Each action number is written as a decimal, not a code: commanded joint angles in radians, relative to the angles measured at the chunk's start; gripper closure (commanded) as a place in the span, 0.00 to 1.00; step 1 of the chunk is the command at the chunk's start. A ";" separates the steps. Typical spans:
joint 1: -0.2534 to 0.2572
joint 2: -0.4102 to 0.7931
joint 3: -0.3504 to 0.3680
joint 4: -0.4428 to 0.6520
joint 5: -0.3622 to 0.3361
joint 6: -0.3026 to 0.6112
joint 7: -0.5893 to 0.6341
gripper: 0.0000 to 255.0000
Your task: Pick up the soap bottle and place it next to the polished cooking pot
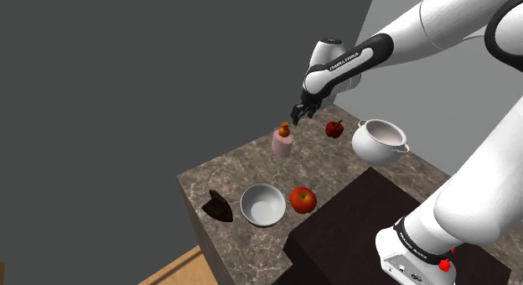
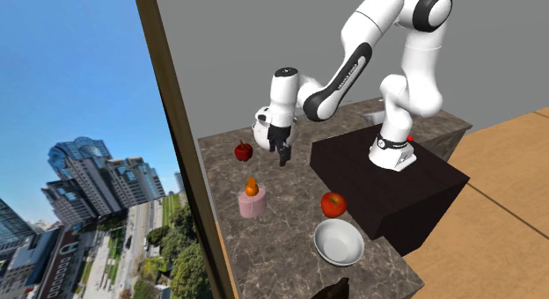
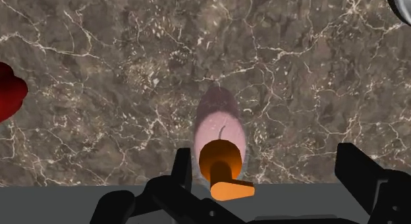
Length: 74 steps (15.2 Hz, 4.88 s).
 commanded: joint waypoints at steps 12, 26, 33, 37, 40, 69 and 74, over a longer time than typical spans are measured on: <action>-0.040 0.506 0.017 0.307 0.049 0.135 -0.046 0.00; -0.045 0.606 0.024 0.347 0.055 0.194 -0.050 0.00; -0.045 0.606 0.024 0.347 0.055 0.194 -0.050 1.00; -0.045 0.606 0.024 0.347 0.055 0.194 -0.050 1.00; -0.044 0.580 0.022 0.337 0.054 0.179 -0.049 1.00; -0.027 0.259 -0.001 0.289 0.027 -0.094 -0.030 1.00; -0.025 0.214 -0.003 0.299 0.022 -0.149 -0.027 1.00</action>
